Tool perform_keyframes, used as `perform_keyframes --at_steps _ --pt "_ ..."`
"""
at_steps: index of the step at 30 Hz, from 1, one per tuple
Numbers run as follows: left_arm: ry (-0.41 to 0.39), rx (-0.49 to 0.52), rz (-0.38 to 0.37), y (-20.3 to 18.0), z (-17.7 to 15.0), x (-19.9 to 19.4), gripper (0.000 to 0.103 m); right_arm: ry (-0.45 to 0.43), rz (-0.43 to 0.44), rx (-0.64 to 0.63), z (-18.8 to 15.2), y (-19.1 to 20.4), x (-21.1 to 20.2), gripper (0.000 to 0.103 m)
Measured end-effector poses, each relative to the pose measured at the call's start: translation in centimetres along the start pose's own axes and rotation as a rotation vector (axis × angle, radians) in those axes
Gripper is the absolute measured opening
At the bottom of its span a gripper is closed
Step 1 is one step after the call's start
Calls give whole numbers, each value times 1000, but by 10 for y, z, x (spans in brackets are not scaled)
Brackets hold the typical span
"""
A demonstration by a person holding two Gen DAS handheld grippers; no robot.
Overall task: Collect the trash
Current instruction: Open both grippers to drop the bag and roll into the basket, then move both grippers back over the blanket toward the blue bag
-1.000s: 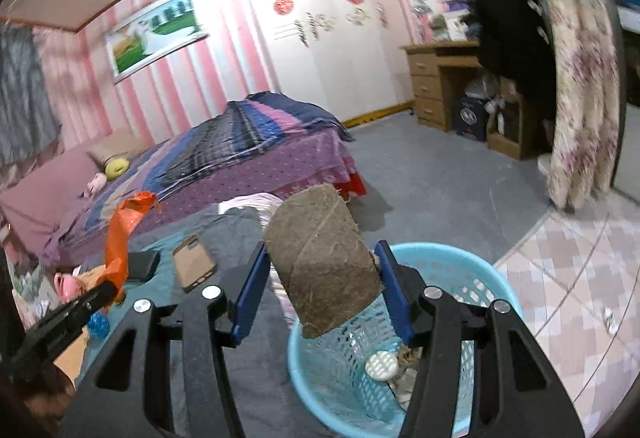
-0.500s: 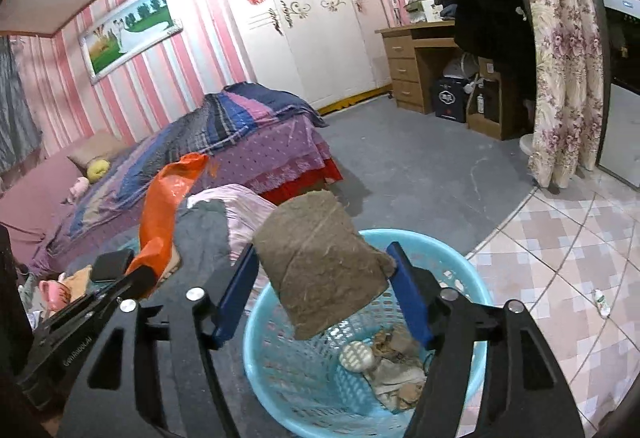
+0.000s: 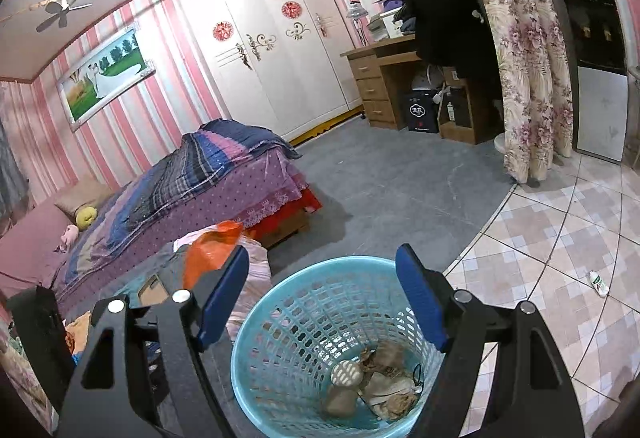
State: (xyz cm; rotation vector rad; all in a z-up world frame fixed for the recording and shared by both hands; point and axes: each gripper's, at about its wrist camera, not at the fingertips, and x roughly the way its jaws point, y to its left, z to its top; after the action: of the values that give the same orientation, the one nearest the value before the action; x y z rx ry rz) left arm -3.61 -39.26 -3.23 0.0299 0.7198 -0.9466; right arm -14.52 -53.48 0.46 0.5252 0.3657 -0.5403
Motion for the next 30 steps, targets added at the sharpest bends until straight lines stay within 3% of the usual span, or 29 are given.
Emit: perform_keyframes --at_steps 2,4,7,9,11,12,19,25,30 --pt "17 -9 -16 0 0 4 32 -3 4 -4 1 -1 -2 75" --pt "12 -2 -4 0 -3 5 42 -10 1 0 1 -5 -5 75" --pt "23 12 -6 0 -4 6 47 -15 2 1 2 -3 -6 75" --pt "17 12 -4 1 -5 5 61 -10 7 1 1 -2 -5 75" --pt "10 6 -1 2 -5 2 83 -6 13 -7 1 0 -5 75" --pt "4 2 5 4 -5 0 87 -7 18 -11 1 2 -6 75" --pt "-45 -23 98 36 -7 -37 89 -2 40 -40 -2 16 -4 75" --pt "-115 -59 261 97 -14 -108 89 16 81 -114 -10 43 -1 75" --pt "-176 -94 391 149 -13 -160 91 23 154 -204 -29 89 1 77"
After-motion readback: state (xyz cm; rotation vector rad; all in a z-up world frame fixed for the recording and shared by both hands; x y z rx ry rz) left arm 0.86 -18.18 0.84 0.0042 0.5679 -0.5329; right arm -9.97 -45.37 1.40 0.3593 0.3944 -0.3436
